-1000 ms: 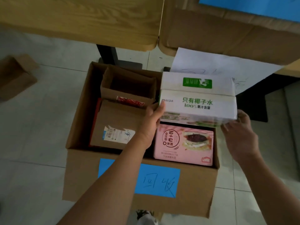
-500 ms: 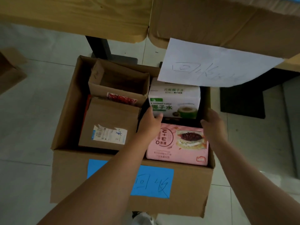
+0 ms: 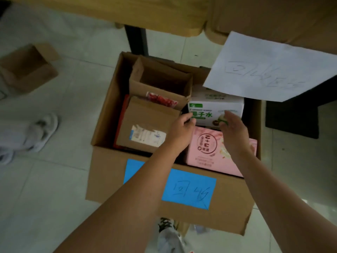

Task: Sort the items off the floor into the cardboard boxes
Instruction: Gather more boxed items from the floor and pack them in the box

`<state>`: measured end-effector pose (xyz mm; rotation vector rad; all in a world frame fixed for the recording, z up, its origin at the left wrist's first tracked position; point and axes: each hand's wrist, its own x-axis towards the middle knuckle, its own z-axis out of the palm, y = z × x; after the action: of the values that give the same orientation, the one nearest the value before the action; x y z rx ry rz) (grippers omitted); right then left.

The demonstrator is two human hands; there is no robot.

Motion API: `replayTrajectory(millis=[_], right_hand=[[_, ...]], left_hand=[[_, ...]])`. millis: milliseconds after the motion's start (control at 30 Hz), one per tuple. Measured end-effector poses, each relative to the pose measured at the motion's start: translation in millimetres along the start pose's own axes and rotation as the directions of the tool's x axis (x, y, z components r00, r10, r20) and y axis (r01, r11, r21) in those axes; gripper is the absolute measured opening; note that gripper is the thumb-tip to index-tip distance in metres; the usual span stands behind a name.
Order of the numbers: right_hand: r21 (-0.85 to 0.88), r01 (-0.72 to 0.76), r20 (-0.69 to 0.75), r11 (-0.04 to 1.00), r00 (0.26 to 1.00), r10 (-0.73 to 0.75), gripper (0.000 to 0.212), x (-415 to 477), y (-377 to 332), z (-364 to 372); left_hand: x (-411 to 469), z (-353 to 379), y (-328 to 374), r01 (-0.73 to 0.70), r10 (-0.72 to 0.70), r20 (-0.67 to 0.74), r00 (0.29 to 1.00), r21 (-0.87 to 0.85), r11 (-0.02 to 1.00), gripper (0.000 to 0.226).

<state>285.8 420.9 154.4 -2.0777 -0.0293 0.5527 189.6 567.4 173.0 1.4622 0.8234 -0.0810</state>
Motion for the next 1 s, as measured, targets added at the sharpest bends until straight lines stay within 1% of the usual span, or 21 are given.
replayTrajectory(millis=[67,167,233,300,333,400,500,533,600,667,733,767,833,867,900,967,1000], right_hand=[[0.071,-0.004,0.042,0.997,0.999,0.001,0.043,-19,-8,18],[0.057,0.039,0.156,0.998,0.987,-0.048,0.037,-68,-23,59],[0.053,0.084,0.24,0.995,0.966,-0.095,0.03,-112,-31,94],[0.113,0.075,0.311,0.991,0.944,-0.107,0.026,-155,-34,130],[0.139,0.063,0.345,0.988,0.932,-0.108,0.023,-175,-32,148],[0.137,0.056,0.429,0.989,0.897,-0.11,0.016,-216,-26,183],[0.056,0.071,0.539,0.996,0.837,-0.09,0.015,-278,-9,230],[0.02,0.073,0.577,0.997,0.814,-0.071,0.016,-299,1,244],[-0.05,0.036,0.665,0.998,0.747,0.006,0.017,-337,28,271],[-0.178,-0.024,0.725,0.984,0.672,0.148,0.017,-371,61,291],[-0.363,-0.004,0.729,0.932,0.622,0.287,0.026,-402,90,299],[-0.43,0.027,0.724,0.903,0.608,0.326,0.028,-415,102,300],[-0.523,0.089,0.701,0.848,0.61,0.369,0.03,-436,120,301],[-0.562,0.1,0.685,0.821,0.612,0.395,0.032,-443,130,302],[-0.598,0.078,0.658,0.798,0.616,0.433,0.033,-448,138,304],[-0.646,-0.028,0.577,0.762,0.636,0.513,0.036,-452,154,309],[-0.67,-0.056,0.54,0.741,0.649,0.537,0.036,-451,160,314]], left_hand=[[-22,-21,-6,0.002,-0.005,-0.028,1.0,-0.089,0.996,0.037],[-66,-58,-27,-0.042,0.016,-0.12,0.993,-0.217,0.975,0.033],[-99,-83,-47,-0.076,0.007,-0.201,0.98,-0.337,0.939,0.031],[-130,-111,-73,-0.1,-0.039,-0.295,0.955,-0.44,0.892,0.031],[-147,-127,-88,-0.104,-0.072,-0.345,0.936,-0.466,0.879,0.031],[-189,-159,-123,-0.1,-0.143,-0.433,0.89,-0.492,0.865,0.03],[-262,-198,-184,-0.112,-0.257,-0.523,0.813,-0.573,0.812,0.03],[-286,-208,-206,-0.094,-0.309,-0.545,0.78,-0.589,0.803,0.03],[-332,-224,-247,-0.034,-0.409,-0.578,0.706,-0.604,0.796,0.03],[-374,-234,-284,0.053,-0.505,-0.587,0.633,-0.618,0.784,0.029],[-408,-240,-315,0.199,-0.608,-0.544,0.579,-0.628,0.752,0.028],[-422,-241,-330,0.278,-0.644,-0.516,0.565,-0.615,0.738,0.029],[-444,-240,-357,0.386,-0.67,-0.481,0.566,-0.564,0.73,0.034],[-452,-240,-368,0.409,-0.676,-0.464,0.573,-0.553,0.726,0.035],[-458,-240,-377,0.424,-0.681,-0.448,0.579,-0.548,0.721,0.035],[-462,-240,-394,0.443,-0.695,-0.428,0.577,-0.551,0.707,0.033],[-461,-240,-402,0.438,-0.706,-0.422,0.568,-0.572,0.694,0.033]])
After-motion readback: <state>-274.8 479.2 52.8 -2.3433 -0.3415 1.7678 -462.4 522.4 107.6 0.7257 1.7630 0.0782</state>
